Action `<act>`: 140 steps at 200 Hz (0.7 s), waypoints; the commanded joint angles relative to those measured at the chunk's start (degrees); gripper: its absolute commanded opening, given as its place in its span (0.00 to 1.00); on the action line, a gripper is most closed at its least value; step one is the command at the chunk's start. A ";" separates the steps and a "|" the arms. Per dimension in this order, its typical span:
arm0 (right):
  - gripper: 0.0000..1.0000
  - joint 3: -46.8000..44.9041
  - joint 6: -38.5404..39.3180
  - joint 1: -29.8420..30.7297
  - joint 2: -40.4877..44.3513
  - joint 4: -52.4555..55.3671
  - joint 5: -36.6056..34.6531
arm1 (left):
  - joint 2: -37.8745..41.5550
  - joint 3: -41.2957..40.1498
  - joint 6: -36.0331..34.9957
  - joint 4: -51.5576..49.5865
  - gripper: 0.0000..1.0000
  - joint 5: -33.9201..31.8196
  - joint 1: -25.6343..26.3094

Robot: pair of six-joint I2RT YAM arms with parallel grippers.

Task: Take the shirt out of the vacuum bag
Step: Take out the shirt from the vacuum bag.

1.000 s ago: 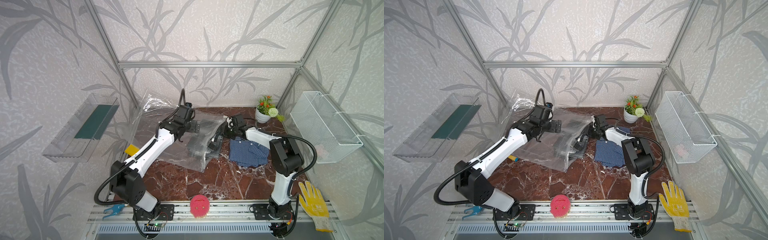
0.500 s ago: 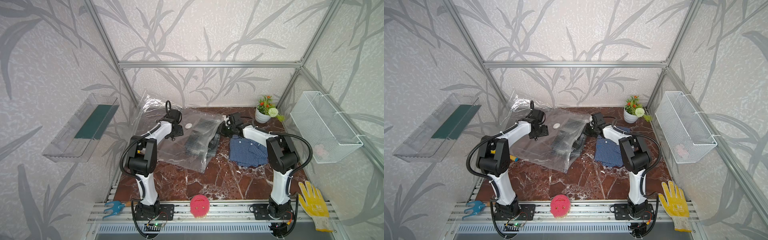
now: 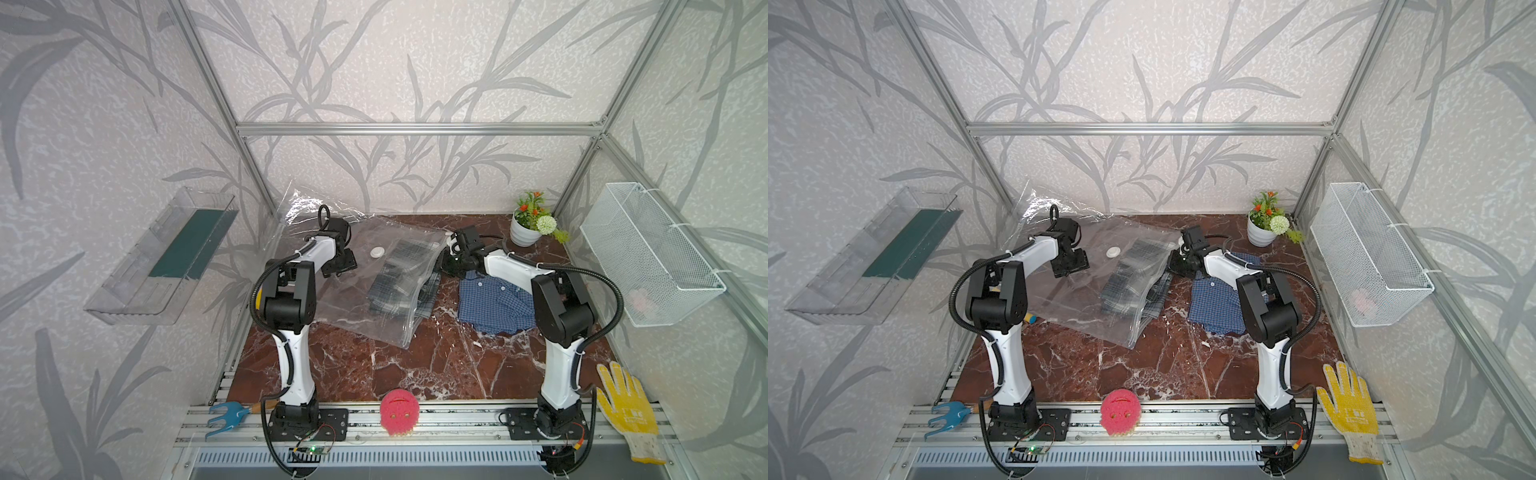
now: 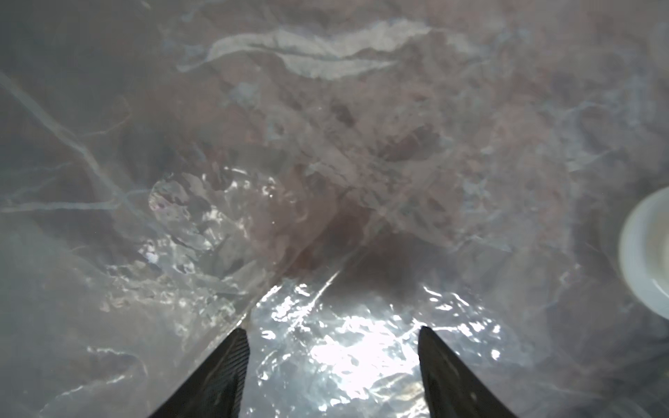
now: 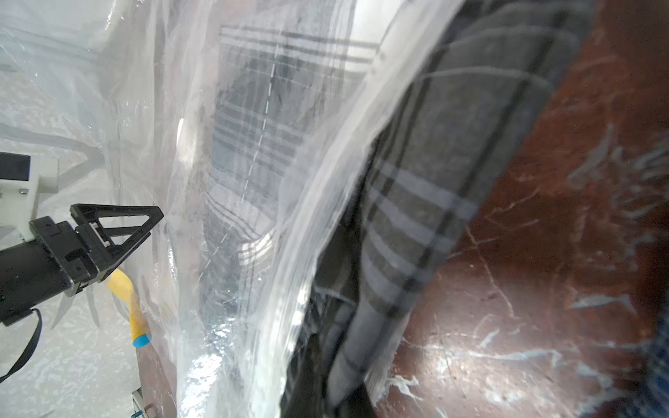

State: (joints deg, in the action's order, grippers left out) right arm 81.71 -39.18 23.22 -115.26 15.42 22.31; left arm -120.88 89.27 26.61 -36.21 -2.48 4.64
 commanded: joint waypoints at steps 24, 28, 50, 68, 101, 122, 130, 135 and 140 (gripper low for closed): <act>0.00 6.40 5.52 -1.10 2.73 10.83 -1.03 | -2.71 -0.65 1.41 -0.98 0.71 1.78 0.10; 0.00 6.79 5.81 -1.26 2.93 11.71 -1.06 | -2.90 -0.74 1.43 -0.68 0.72 1.86 0.12; 0.00 7.16 7.03 -2.96 3.89 15.40 -0.55 | -3.24 -1.71 2.16 0.63 0.67 1.86 -0.14; 0.00 4.86 7.64 -4.84 6.21 16.46 -0.55 | -3.31 -1.65 2.10 0.74 0.67 1.84 -0.08; 0.00 2.58 11.17 -8.90 10.17 21.14 0.56 | -2.87 -2.33 2.10 1.20 0.67 1.78 -0.16; 0.00 4.19 14.73 -11.26 10.88 26.01 3.12 | -2.70 -2.61 2.21 1.58 0.67 1.87 -0.26; 0.00 4.68 16.31 -11.79 11.22 27.67 2.83 | -2.75 -2.44 2.27 1.72 0.67 1.87 -0.28; 0.00 4.97 17.36 -12.30 11.43 28.60 3.04 | -2.83 -2.46 2.30 1.75 0.67 1.87 -0.25; 0.00 5.32 18.17 -12.81 11.53 29.42 3.52 | -2.78 -2.44 2.36 1.86 0.67 1.87 -0.35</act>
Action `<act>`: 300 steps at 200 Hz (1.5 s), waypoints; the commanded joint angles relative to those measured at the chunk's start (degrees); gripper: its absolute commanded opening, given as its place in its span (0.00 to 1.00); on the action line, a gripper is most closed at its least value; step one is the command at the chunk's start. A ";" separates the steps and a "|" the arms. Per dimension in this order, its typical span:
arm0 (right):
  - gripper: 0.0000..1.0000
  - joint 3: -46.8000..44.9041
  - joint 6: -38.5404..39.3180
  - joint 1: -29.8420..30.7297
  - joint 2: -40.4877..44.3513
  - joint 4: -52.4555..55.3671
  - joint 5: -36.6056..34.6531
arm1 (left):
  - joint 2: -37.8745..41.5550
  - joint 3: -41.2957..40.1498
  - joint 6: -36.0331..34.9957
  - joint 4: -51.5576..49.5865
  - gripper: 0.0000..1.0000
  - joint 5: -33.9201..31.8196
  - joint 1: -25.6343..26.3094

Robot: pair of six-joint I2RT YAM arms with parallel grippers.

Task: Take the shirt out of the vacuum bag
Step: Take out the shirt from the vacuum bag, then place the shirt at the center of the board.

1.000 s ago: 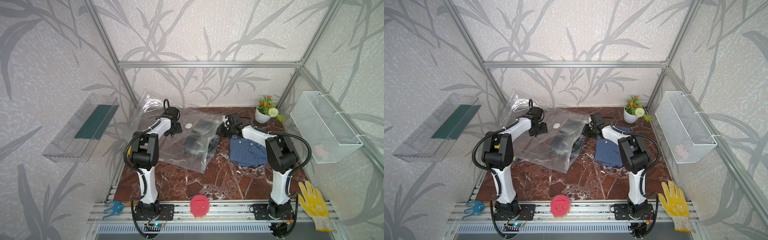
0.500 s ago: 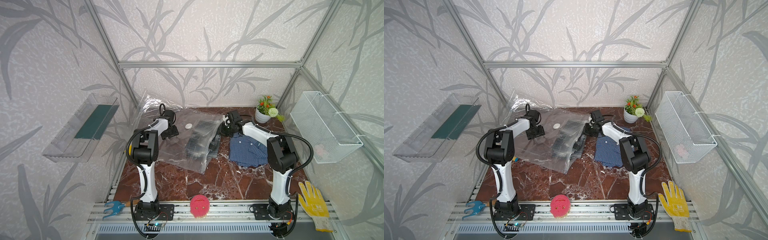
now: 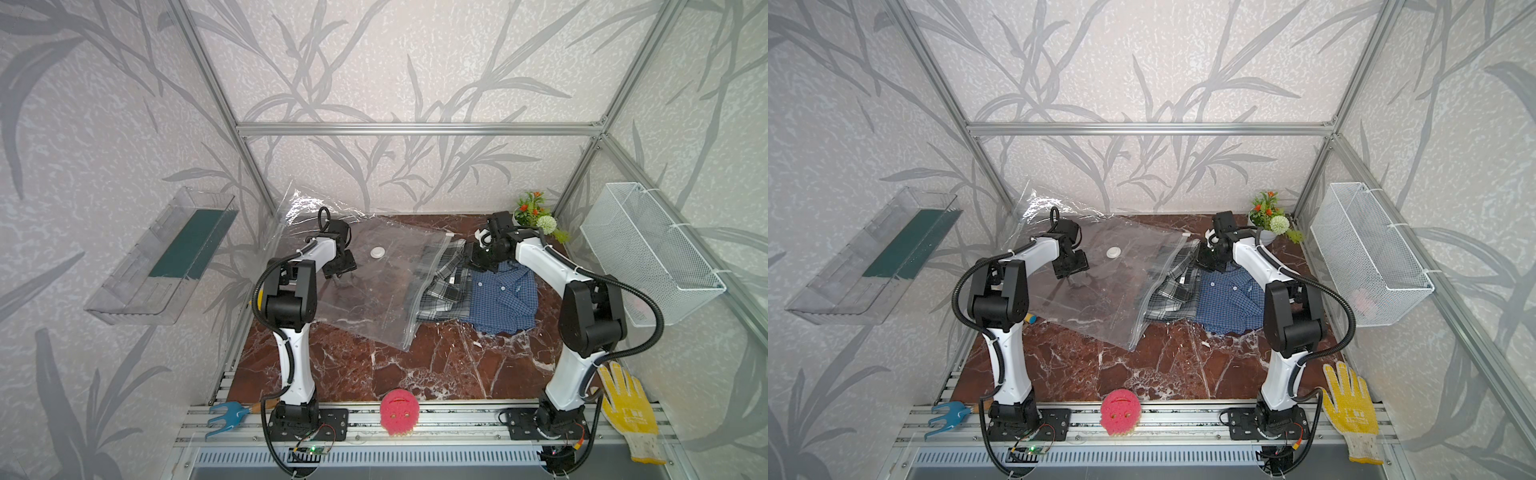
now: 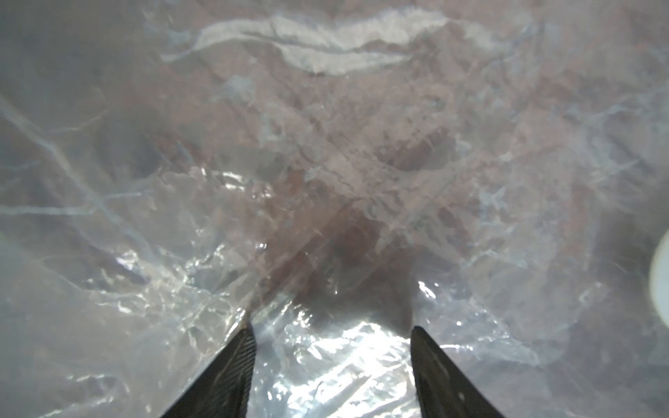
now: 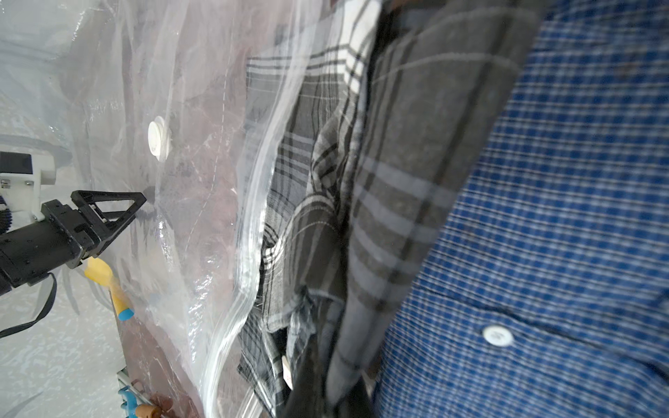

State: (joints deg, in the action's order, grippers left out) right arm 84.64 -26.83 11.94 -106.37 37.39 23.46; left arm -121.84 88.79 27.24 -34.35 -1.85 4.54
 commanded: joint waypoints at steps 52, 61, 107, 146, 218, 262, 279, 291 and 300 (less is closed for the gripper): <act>0.00 4.22 14.51 -8.70 3.63 15.79 3.49 | -1.43 -2.21 1.81 0.68 0.67 1.70 -1.09; 0.00 4.69 15.54 -9.91 3.24 17.21 3.52 | -1.39 -2.33 1.80 0.93 0.66 1.64 -1.12; 0.00 8.48 17.75 -10.77 3.54 22.14 3.31 | -1.44 -2.99 1.58 2.16 0.56 1.85 -1.11; 0.00 9.48 17.01 -11.37 5.65 23.59 4.54 | -1.02 -3.80 1.51 2.88 0.57 1.92 -1.09; 0.00 7.38 20.17 -20.29 3.62 21.91 7.36 | -1.12 -3.72 1.49 3.08 0.58 2.50 -1.11; 0.00 8.08 23.75 -22.55 -2.62 21.38 5.34 | -1.08 -3.85 1.40 3.23 0.58 2.57 -1.11; 0.00 8.58 25.55 -23.09 -4.71 21.76 3.95 | -1.08 -3.78 1.30 3.15 0.58 2.64 -1.11; 0.00 9.44 26.80 -23.41 -6.21 22.54 2.63 | -1.07 -3.89 1.28 3.16 0.59 2.72 -1.15; 0.00 9.82 27.47 -23.45 -7.01 22.80 1.22 | -1.15 -3.77 1.23 3.11 0.59 2.81 -1.12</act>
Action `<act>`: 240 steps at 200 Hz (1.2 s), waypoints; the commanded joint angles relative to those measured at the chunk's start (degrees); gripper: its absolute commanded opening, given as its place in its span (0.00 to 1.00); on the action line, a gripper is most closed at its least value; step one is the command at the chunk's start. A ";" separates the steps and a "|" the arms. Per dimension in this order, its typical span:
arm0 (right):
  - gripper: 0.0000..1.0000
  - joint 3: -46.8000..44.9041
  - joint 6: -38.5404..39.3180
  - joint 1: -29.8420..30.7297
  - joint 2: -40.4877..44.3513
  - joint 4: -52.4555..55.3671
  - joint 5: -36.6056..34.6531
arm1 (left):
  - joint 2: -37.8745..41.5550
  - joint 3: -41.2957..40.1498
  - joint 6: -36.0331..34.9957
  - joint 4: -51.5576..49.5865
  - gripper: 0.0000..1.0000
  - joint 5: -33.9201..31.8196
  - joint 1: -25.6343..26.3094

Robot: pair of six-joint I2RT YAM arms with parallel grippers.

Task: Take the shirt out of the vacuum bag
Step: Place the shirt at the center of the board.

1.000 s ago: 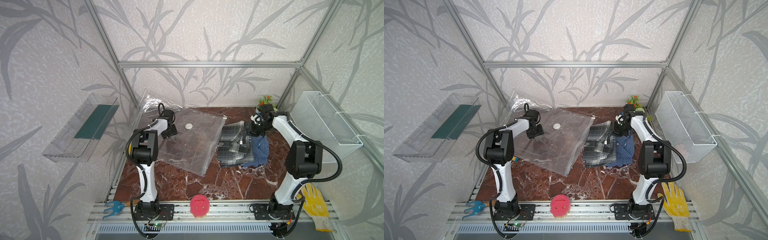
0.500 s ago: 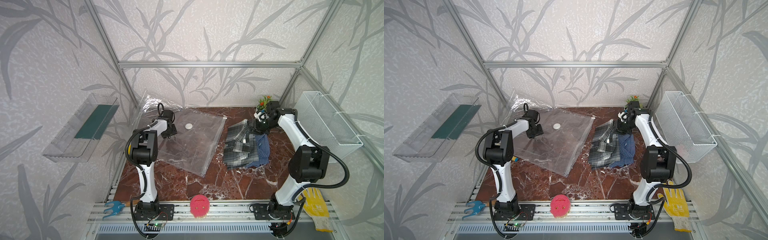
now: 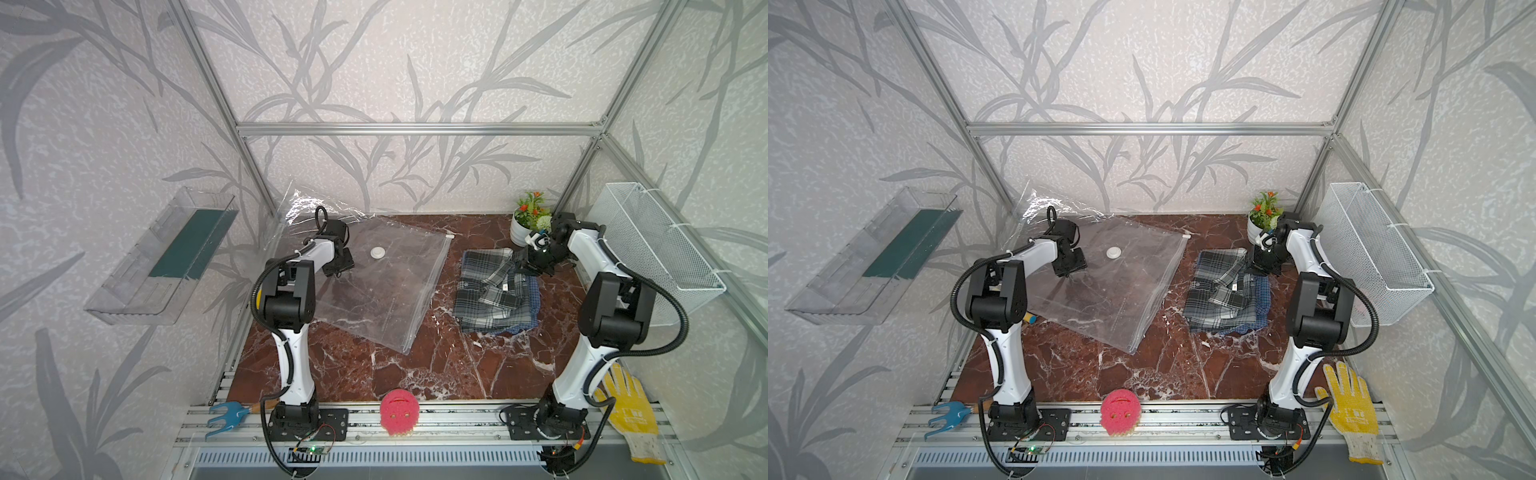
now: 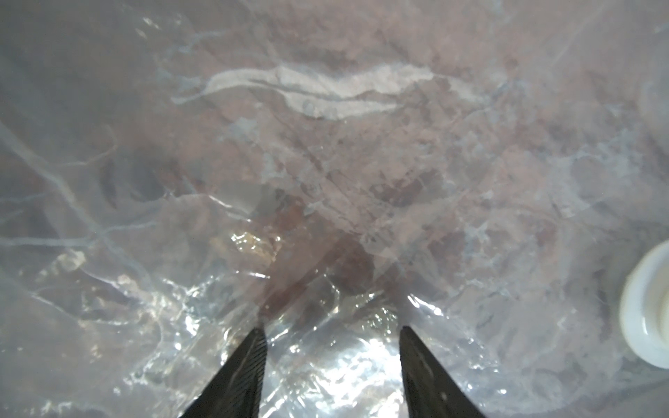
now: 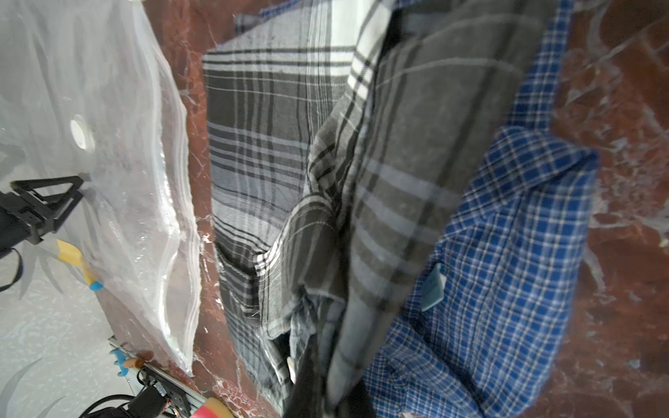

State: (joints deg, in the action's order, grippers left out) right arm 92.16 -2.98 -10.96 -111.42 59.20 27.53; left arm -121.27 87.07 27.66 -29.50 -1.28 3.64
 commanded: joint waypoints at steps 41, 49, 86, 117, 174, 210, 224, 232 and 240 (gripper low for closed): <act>0.00 3.04 6.17 -0.58 -3.85 -1.03 -8.63 | -1.66 -2.14 0.53 -1.49 0.59 2.59 -0.22; 0.00 2.93 6.60 -0.62 -4.10 -1.69 -9.21 | -1.71 -2.18 0.55 -1.49 0.59 2.68 -0.13; 0.00 4.79 7.79 -0.48 -4.00 -1.87 -9.33 | -1.56 -2.25 0.38 -1.43 0.59 2.77 -0.19; 0.00 4.72 8.43 -0.62 -4.77 -3.47 -10.38 | -1.68 -2.17 0.19 -1.40 0.59 2.95 -0.14; 0.07 0.99 4.75 -0.47 -8.20 -8.11 -19.12 | -1.20 -2.58 -0.56 -0.66 0.61 3.48 0.11; 0.30 -3.89 2.87 -0.29 -1.29 -11.71 -22.90 | 2.41 -5.87 -2.87 2.62 0.68 1.47 1.37; 0.40 -4.94 1.66 0.19 1.76 -12.40 -25.58 | 4.73 -7.71 -3.39 4.45 0.71 1.11 1.82; 0.42 -5.37 1.16 0.52 3.62 -12.59 -26.69 | 6.46 -8.85 -3.49 5.64 0.72 0.97 2.05; 0.50 -5.91 0.49 0.91 5.60 -12.97 -27.81 | 8.24 -9.92 -3.49 7.09 0.74 1.12 2.23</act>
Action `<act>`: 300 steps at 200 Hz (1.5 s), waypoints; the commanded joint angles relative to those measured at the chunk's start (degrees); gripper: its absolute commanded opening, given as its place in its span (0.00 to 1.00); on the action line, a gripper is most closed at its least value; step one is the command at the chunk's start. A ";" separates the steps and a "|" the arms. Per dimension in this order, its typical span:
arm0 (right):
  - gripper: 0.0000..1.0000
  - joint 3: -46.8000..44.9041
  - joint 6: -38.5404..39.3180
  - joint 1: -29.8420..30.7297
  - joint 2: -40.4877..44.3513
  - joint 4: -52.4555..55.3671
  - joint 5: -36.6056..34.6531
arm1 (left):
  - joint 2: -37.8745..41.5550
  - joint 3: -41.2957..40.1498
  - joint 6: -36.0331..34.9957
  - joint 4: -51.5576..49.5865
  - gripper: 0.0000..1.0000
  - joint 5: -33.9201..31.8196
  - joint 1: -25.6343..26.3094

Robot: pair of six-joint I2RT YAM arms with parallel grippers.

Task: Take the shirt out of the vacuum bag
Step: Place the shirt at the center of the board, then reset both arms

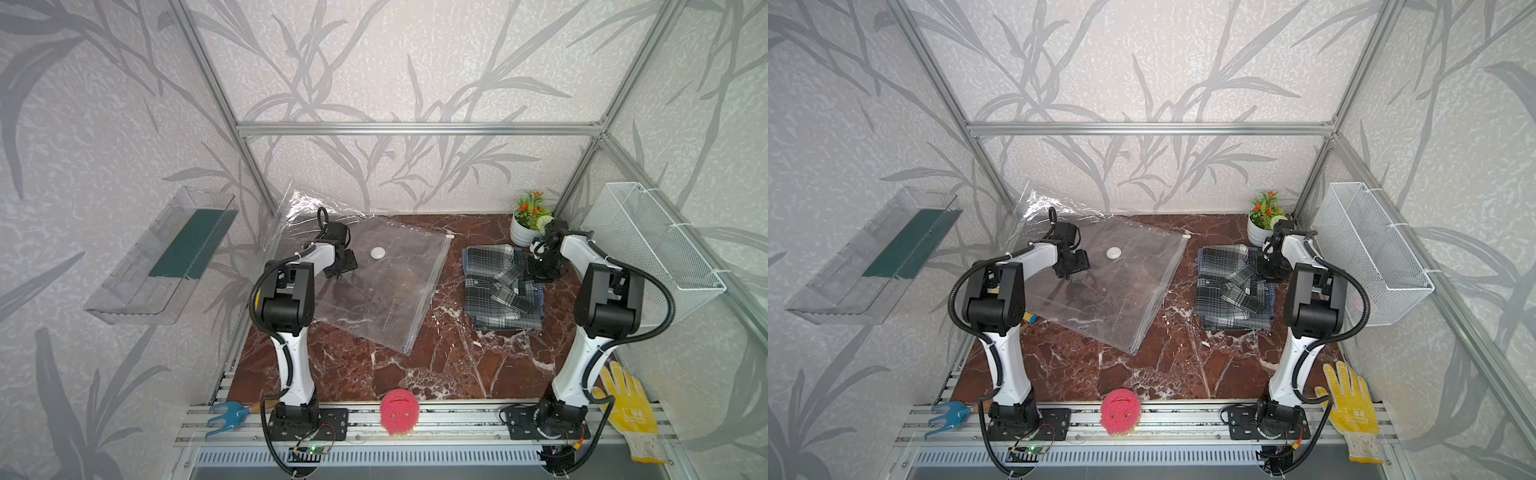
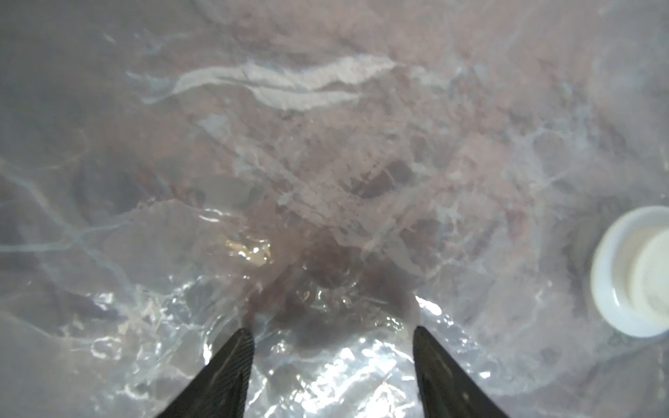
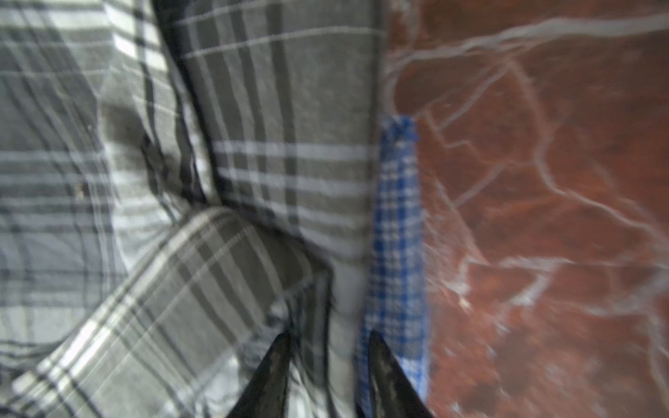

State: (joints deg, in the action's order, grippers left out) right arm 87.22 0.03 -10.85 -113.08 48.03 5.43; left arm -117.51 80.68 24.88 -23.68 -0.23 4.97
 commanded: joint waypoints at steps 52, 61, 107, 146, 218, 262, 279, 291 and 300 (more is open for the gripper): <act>0.99 -15.21 -7.99 2.92 26.80 -13.80 -11.12 | 21.69 -11.25 -3.14 9.25 0.91 -2.56 1.81; 0.99 -19.80 -9.92 2.96 31.26 -18.39 -11.34 | 26.14 -14.24 -3.44 11.97 0.96 -3.98 1.84; 0.99 -49.98 -16.60 8.79 51.95 -46.44 -17.44 | 42.85 -29.07 -1.41 19.85 0.99 -15.71 1.63; 0.99 -60.89 -12.42 10.36 52.87 -57.09 -20.94 | 51.27 -47.46 1.53 31.36 0.99 -32.47 1.65; 0.99 -65.30 -6.02 11.48 39.80 -79.41 -16.10 | 46.57 -51.19 -11.58 39.16 0.97 -33.04 1.33; 1.00 -64.22 0.19 14.53 30.32 -91.10 -10.35 | 39.91 -54.65 -16.65 53.32 0.94 -27.75 1.37; 1.00 -65.58 3.21 16.26 25.78 -97.30 -8.64 | 37.81 -52.18 -16.38 50.36 0.94 -27.47 0.64; 0.99 -65.51 4.01 16.61 23.64 -101.05 -8.06 | 36.66 -51.52 -19.95 52.05 0.93 -24.37 0.65; 0.99 -64.16 4.13 16.65 24.45 -97.72 -7.91 | 35.99 -51.83 -21.65 54.29 0.93 -23.73 0.58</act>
State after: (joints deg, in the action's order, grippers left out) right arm 21.39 0.34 5.10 -87.46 -44.49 -5.04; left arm -79.79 27.46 8.91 24.67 -27.55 5.87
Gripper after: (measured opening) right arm 0.993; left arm 0.932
